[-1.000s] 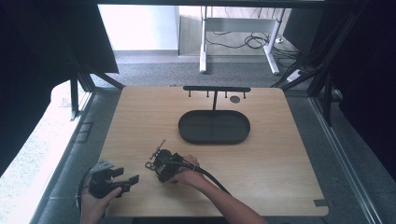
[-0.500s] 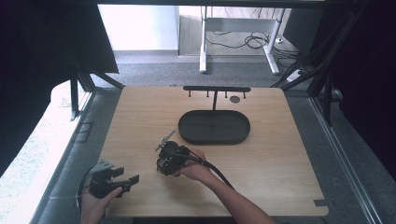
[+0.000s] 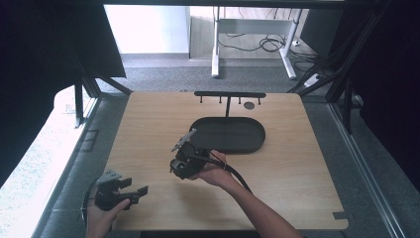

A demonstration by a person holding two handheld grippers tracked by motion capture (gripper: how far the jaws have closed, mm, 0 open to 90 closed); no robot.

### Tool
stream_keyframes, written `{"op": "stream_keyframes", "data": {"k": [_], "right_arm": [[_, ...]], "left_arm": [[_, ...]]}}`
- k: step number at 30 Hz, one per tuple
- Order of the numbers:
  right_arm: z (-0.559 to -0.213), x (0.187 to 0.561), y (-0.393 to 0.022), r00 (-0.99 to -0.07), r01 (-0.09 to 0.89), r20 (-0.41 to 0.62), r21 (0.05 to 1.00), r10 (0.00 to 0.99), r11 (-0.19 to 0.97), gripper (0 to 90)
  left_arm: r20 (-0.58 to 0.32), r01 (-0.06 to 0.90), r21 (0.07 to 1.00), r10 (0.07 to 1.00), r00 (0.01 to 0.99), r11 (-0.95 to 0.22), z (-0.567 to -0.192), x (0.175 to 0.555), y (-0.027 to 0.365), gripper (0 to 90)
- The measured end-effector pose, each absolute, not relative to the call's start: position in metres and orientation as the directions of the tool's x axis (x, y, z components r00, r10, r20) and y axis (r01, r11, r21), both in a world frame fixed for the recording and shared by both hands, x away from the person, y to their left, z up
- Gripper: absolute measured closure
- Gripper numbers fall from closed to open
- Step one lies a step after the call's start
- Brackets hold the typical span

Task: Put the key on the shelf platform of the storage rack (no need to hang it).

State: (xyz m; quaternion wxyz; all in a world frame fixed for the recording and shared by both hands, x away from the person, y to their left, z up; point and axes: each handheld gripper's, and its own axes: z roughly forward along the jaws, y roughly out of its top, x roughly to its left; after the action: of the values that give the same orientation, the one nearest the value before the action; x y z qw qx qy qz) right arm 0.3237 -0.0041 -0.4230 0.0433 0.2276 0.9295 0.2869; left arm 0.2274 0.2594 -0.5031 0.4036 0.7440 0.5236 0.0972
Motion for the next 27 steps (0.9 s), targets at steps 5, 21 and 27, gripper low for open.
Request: {"op": "stream_keyframes", "data": {"k": [5, 21, 27], "right_arm": [[-0.420, 0.325, -0.010, -0.889, 0.400, 0.045, 0.558, 0.455, 0.727, 49.5], [-0.409, 0.337, -0.031, -0.867, 0.420, 0.023, 0.573, 0.499, 0.704, 49.5], [-0.407, 0.342, -0.039, -0.854, 0.434, 0.016, 0.574, 0.520, 0.695, 49.5]], "left_arm": [[-0.277, 0.701, 0.702, 0.857, 0.435, -0.129, -0.503, 0.227, 0.259, 22.6], [-0.276, 0.701, 0.701, 0.858, 0.434, -0.129, -0.503, 0.228, 0.259, 22.7], [-0.276, 0.702, 0.701, 0.858, 0.434, -0.129, -0.503, 0.228, 0.259, 22.7]]}}
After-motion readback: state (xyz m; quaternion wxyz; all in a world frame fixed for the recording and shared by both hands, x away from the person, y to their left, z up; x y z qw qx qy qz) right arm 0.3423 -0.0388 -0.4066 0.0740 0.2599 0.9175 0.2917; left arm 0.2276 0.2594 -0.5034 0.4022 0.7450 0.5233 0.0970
